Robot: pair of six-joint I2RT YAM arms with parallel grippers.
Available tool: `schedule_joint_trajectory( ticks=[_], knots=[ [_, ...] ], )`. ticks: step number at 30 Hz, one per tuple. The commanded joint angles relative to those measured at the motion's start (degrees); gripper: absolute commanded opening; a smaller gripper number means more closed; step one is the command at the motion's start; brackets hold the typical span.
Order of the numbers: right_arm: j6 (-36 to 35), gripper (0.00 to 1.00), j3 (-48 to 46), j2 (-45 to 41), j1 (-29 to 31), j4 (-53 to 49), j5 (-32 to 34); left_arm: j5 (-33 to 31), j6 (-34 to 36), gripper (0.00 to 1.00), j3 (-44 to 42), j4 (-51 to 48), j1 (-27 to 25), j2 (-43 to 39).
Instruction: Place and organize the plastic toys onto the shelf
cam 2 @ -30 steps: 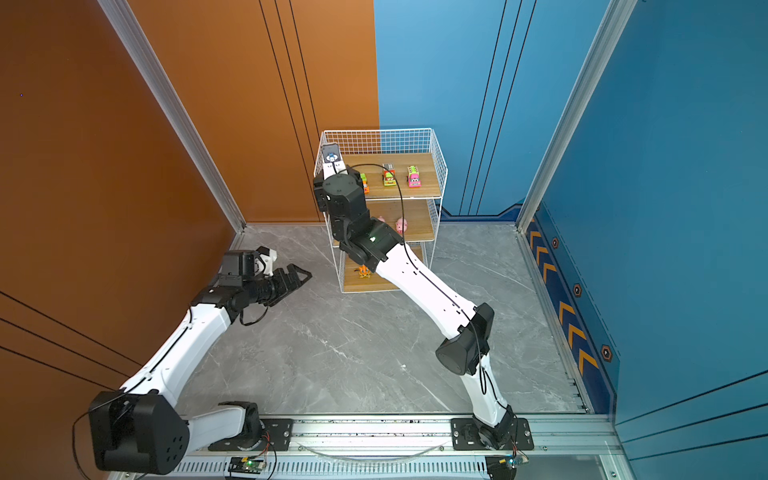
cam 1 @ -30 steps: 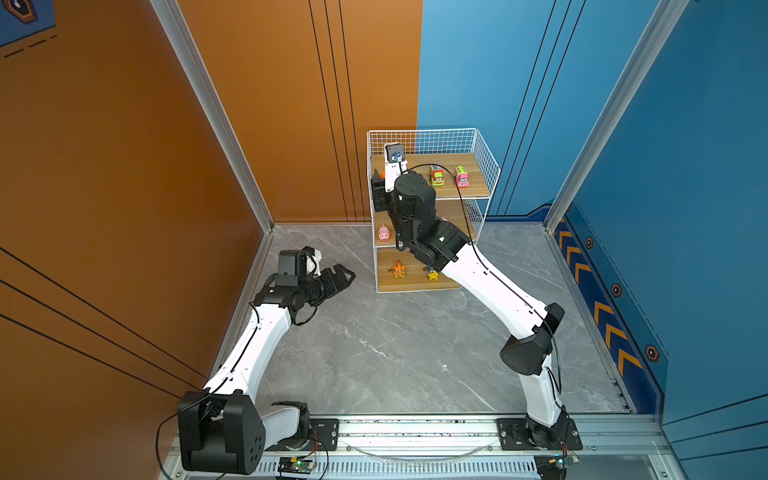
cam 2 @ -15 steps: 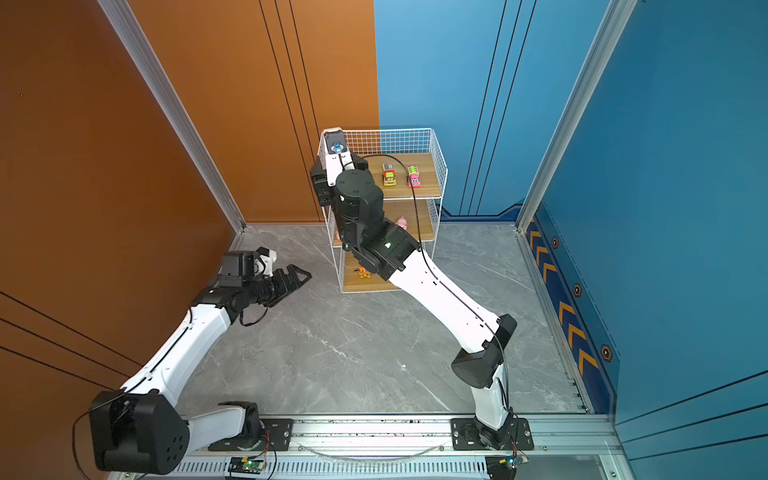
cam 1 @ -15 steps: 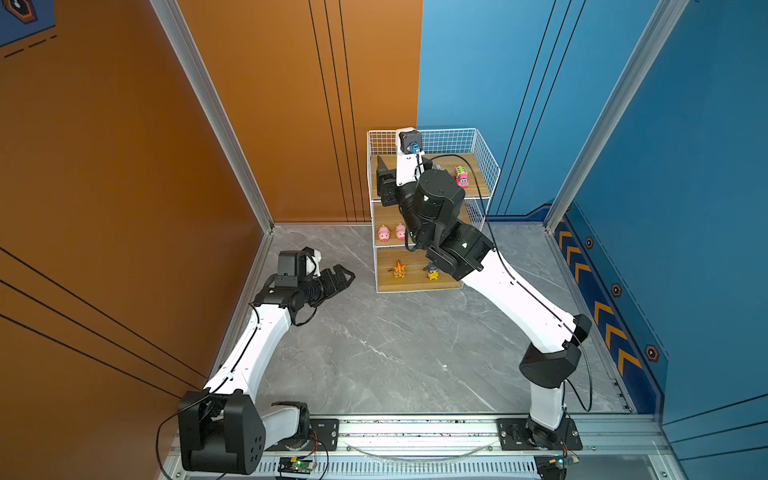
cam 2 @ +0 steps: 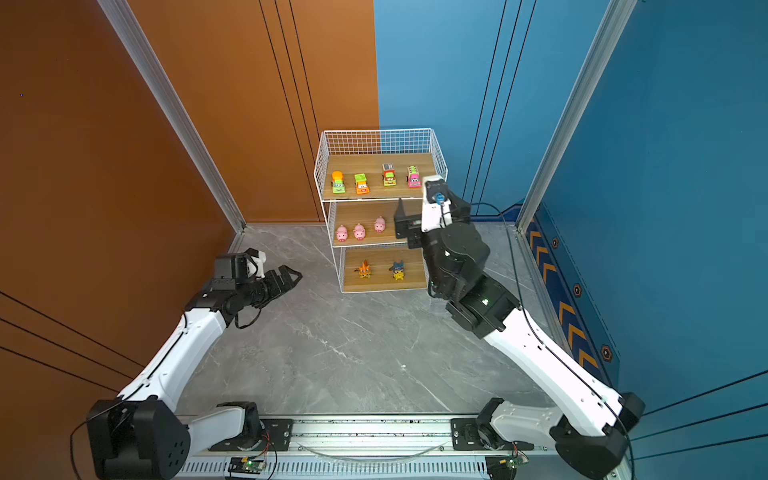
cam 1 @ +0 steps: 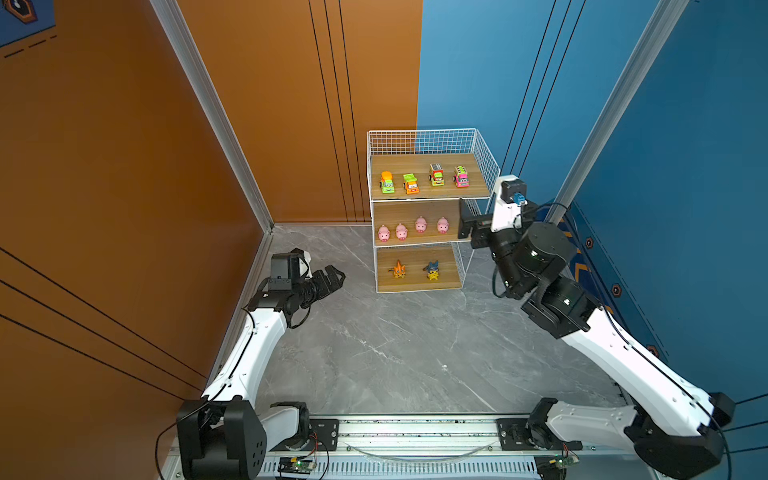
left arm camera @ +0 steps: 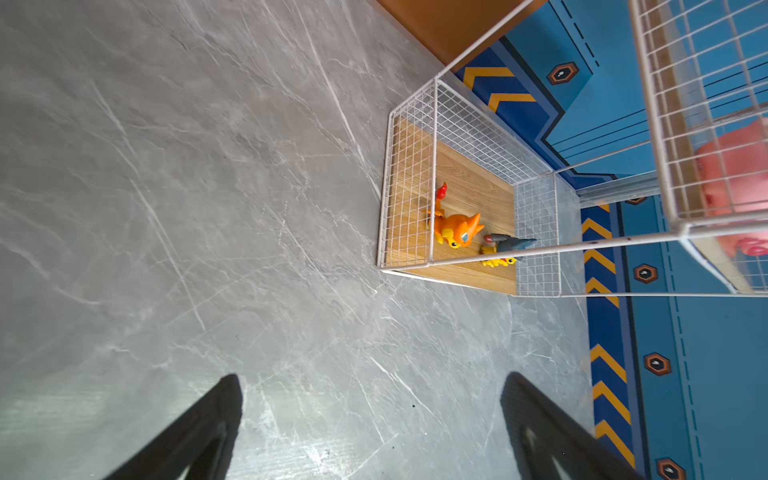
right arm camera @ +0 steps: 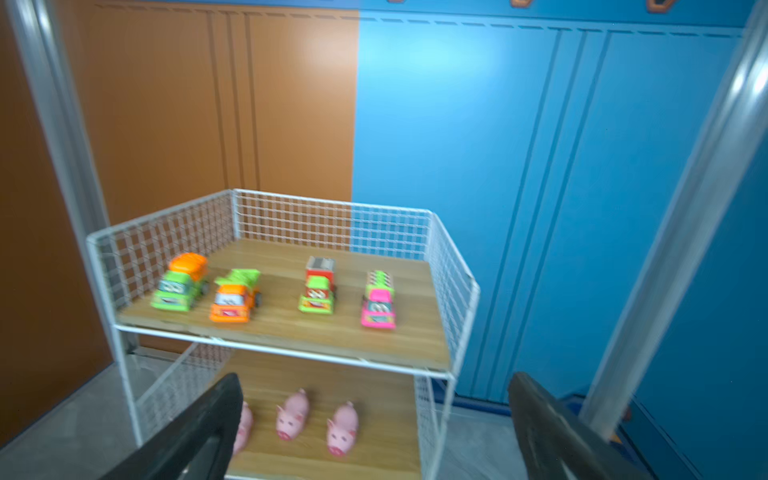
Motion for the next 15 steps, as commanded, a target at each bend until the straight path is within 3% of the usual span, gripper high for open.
schedule_joint_trajectory(
  ticks=[1,9,12,15],
  knots=[
    [6.5,1.00,-15.0,-9.0,-6.7,2.1,-1.6,-12.4,4.0,0.98,-1.7,1.1,0.1,-3.4],
    [15.2,1.00,-46.1,-20.8,-26.9,11.0,-13.5,-32.3,13.1,0.98,-16.8,20.2,-2.3,-11.4],
    [17.9,0.99,-54.2,-16.1,-32.8,21.6,-16.8,-37.2,18.3,0.98,-20.5,25.9,-3.6,-9.6],
    [16.0,0.99,-59.3,-7.4,-33.6,33.0,-17.1,-37.8,22.3,0.98,-23.7,33.0,-3.7,-4.7]
  ],
)
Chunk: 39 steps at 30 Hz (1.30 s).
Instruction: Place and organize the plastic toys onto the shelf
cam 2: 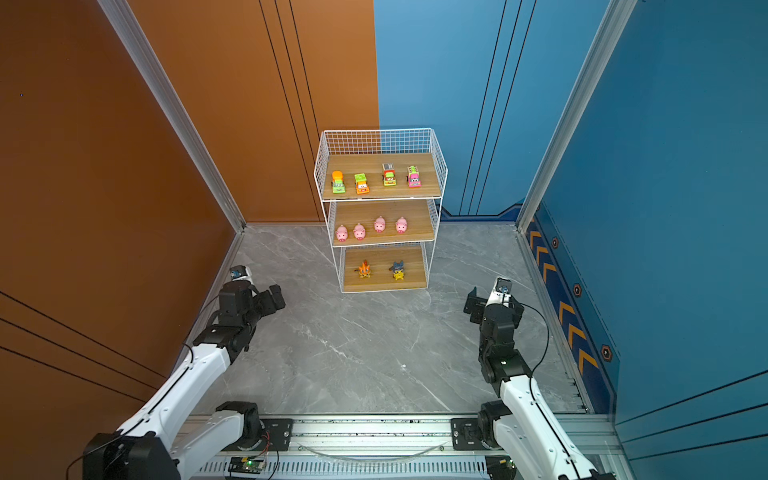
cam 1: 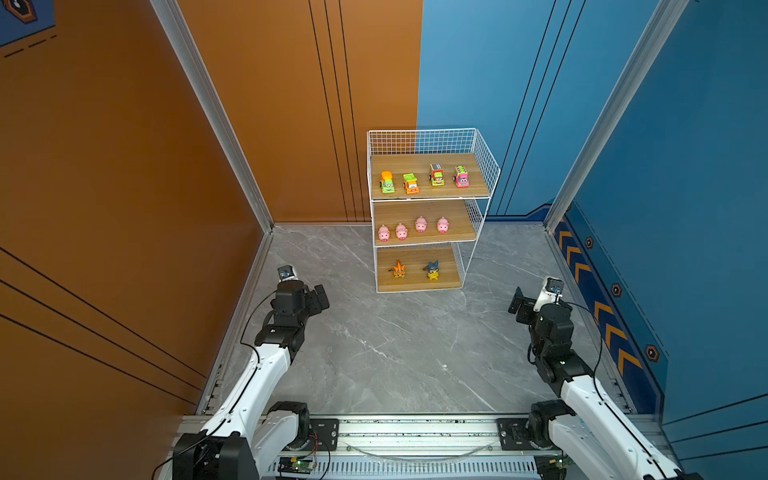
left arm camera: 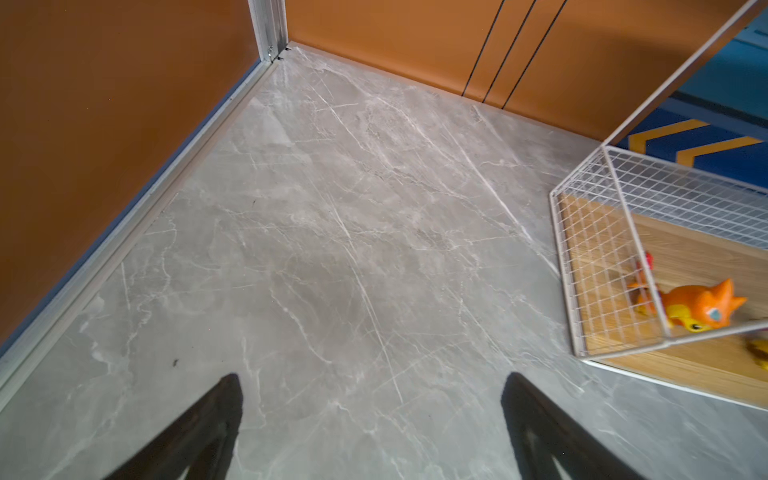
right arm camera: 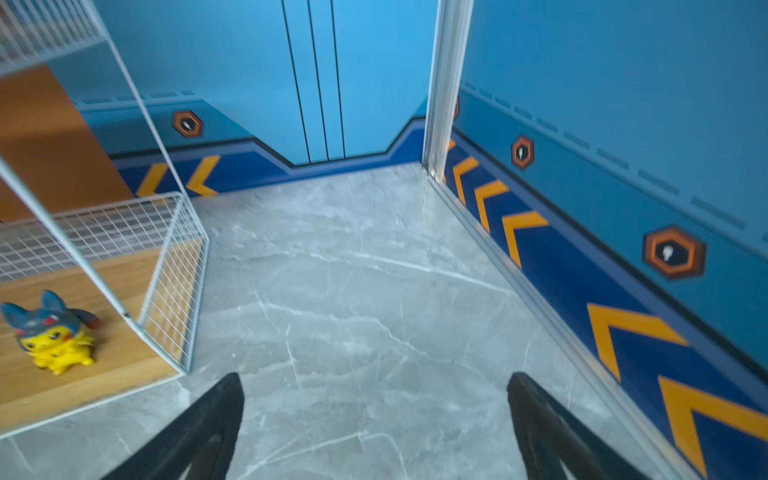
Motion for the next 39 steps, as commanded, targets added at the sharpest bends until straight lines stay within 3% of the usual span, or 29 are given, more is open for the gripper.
schedule_joint_trajectory(
  ticks=[1,5,8,12,15,17,21,27,39],
  knots=[
    [0.6,0.99,-3.2,7.3,-0.5,15.7,-3.8,-5.8,7.9,0.98,-2.9,11.7,-0.3,5.0],
    [-3.1,0.98,-5.1,18.7,-0.6,30.0,-2.5,-7.4,11.4,0.98,-6.7,24.4,-0.8,11.7],
    [-5.3,0.99,-3.8,24.0,-1.3,35.2,-2.5,-6.6,13.9,0.98,-9.8,36.9,-0.9,16.9],
    [-4.5,1.00,-2.0,36.3,-3.8,45.3,-7.9,-3.7,14.2,0.98,-9.3,45.0,0.1,23.2],
    [-7.4,1.00,1.0,41.1,-1.3,44.9,-6.3,-2.7,16.7,0.98,-11.4,59.3,-1.0,32.1],
    [-6.0,1.00,3.2,39.4,-2.1,37.4,-6.8,-2.7,15.2,0.98,-9.9,51.8,-0.6,29.9],
    [-4.6,1.00,6.3,39.6,-5.0,31.7,-12.5,-0.1,14.6,0.98,-10.0,53.9,0.9,30.7],
    [-5.5,1.00,5.6,40.2,-3.6,34.2,-9.9,-0.4,14.7,0.98,-10.4,54.1,0.7,30.4],
    [-5.3,1.00,6.2,40.2,-4.3,32.9,-11.6,-0.5,14.8,0.98,-10.3,54.1,0.5,30.4]
  ],
)
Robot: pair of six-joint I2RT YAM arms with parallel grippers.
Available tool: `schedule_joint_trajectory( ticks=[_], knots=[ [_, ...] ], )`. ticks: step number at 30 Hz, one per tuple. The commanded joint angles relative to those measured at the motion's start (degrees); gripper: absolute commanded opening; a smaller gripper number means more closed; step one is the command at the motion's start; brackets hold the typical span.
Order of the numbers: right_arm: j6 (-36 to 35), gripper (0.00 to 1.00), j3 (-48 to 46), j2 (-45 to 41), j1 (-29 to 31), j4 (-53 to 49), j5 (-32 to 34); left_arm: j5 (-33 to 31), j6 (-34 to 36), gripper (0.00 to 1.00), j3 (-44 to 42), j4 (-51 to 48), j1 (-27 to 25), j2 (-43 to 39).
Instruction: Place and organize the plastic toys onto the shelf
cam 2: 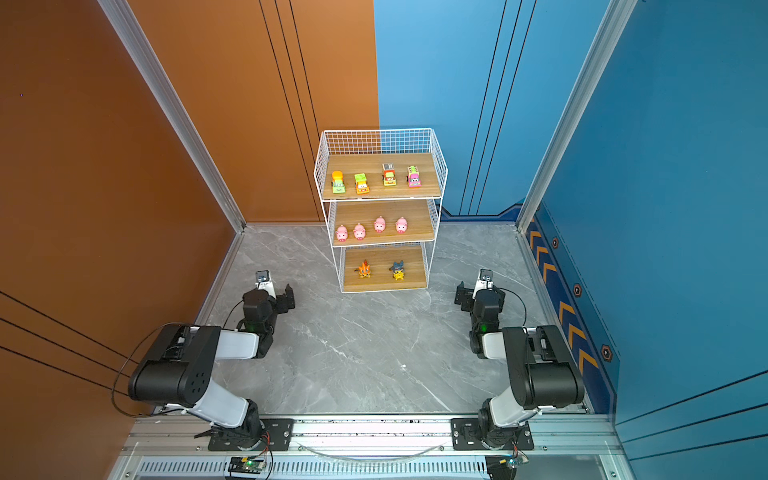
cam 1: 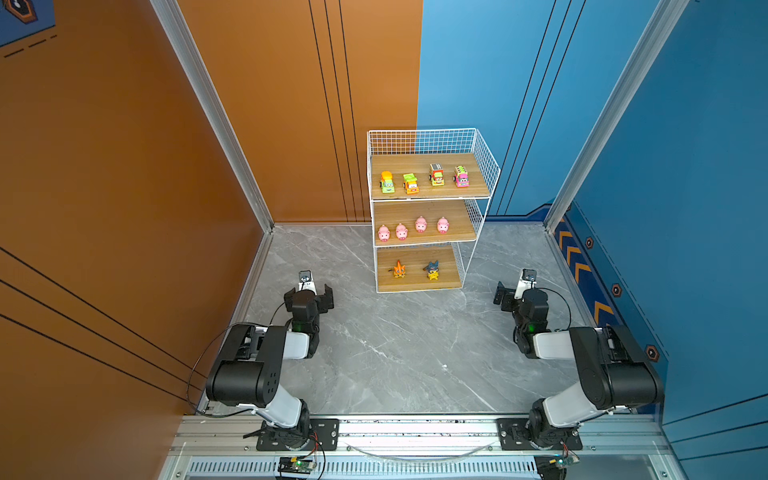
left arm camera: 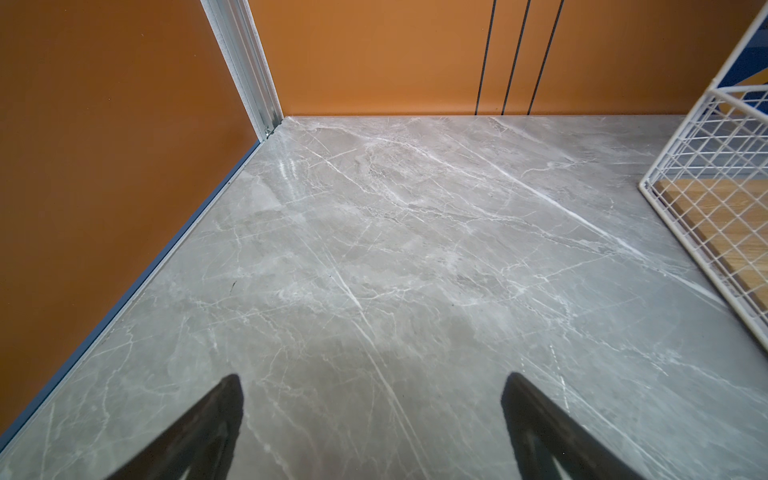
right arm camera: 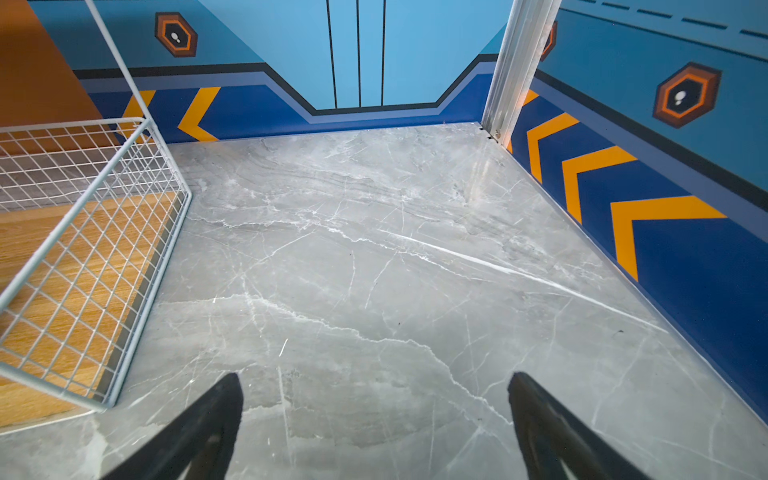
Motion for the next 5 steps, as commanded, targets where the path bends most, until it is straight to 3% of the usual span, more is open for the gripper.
schedule_joint_trajectory(
  ticks=[1,5],
  knots=[
    [-0.1,1.00,0.5,-0.2,-0.3,-1.6,-1.0,1.0,0.8,0.98,-0.6,0.9,-0.1,-0.3],
    [-0.1,1.00,0.2,-0.2,-0.2,-1.1,-0.8,1.1,0.8,0.98,-0.5,0.9,-0.1,-0.3]
  ],
)
